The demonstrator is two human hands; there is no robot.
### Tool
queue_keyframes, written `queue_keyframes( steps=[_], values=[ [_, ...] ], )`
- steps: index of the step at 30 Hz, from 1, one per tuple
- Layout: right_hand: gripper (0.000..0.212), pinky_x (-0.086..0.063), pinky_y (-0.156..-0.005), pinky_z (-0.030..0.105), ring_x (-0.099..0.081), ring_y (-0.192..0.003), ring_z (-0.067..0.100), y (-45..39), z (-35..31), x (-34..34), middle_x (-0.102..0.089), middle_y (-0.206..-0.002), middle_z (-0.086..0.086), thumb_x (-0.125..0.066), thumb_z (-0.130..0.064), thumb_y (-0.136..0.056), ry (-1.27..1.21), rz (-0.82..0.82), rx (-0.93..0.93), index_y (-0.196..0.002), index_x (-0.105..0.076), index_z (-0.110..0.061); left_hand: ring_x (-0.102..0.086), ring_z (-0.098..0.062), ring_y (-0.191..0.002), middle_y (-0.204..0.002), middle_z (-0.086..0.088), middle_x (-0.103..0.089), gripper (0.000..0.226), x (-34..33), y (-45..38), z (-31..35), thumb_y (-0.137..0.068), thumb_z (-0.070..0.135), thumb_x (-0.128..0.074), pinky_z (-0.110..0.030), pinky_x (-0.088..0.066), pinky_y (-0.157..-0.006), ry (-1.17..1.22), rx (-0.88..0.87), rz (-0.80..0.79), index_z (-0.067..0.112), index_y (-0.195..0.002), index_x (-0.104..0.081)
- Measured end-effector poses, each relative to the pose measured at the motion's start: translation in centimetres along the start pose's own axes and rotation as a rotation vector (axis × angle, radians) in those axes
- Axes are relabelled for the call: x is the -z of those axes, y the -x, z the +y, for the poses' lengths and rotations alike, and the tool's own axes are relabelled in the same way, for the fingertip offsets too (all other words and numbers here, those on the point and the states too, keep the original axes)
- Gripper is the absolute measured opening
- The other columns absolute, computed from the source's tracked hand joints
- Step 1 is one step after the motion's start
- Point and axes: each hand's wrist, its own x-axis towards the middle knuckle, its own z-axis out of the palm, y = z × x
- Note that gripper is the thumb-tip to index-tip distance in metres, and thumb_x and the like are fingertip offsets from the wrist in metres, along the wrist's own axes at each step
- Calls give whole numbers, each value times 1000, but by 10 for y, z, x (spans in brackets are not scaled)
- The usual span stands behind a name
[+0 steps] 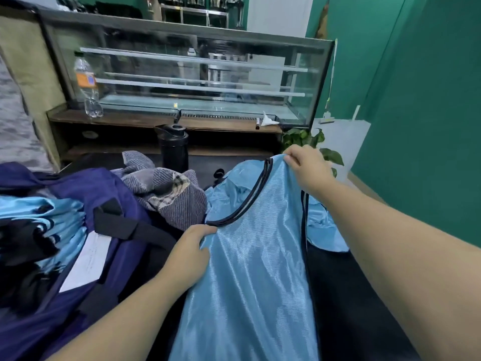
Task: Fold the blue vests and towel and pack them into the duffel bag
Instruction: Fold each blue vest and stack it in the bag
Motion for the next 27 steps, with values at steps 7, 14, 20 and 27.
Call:
queue_keyframes(
  steps=[7, 14, 20, 27],
  values=[
    [27, -29, -89, 38, -44, -111, 25, 11, 2, -20, -49, -105, 1, -40, -33, -102, 149, -65, 29, -113, -62, -20, -42, -3, -109, -123, 8, -49, 54, -16, -2, -30, -84, -15, -40, -6, -27, -87, -44, 73, -38, 15, -125, -58],
    [16, -40, -77, 30, -52, -83, 13, 57, -20, 6, -55, -87, -6, -50, -28, -98, -1, -151, 184, -88, -59, -20, -50, -7, -106, -123, 8, -55, 50, -8, -8, -41, -85, -10, -45, -9, -36, -78, 2, 114, -109, 18, -124, -61],
    [18, -36, -68, 23, -47, -71, 9, 129, -28, 10, -54, -76, -8, -56, -29, -95, -83, -264, 293, -94, -67, -15, -49, -9, -113, -133, 4, -53, 51, -7, -8, -43, -84, -11, -47, -13, -36, -86, 55, 146, -142, 17, -124, -61],
    [37, -41, -87, 33, -55, -97, 15, 185, -22, -24, -63, -98, -8, -46, -36, -93, -27, -461, 429, -128, -57, -32, -54, -13, -103, -128, -1, -57, 53, -7, -11, -44, -81, -9, -49, -22, -40, -83, 94, 176, -156, 20, -124, -61]
  ],
)
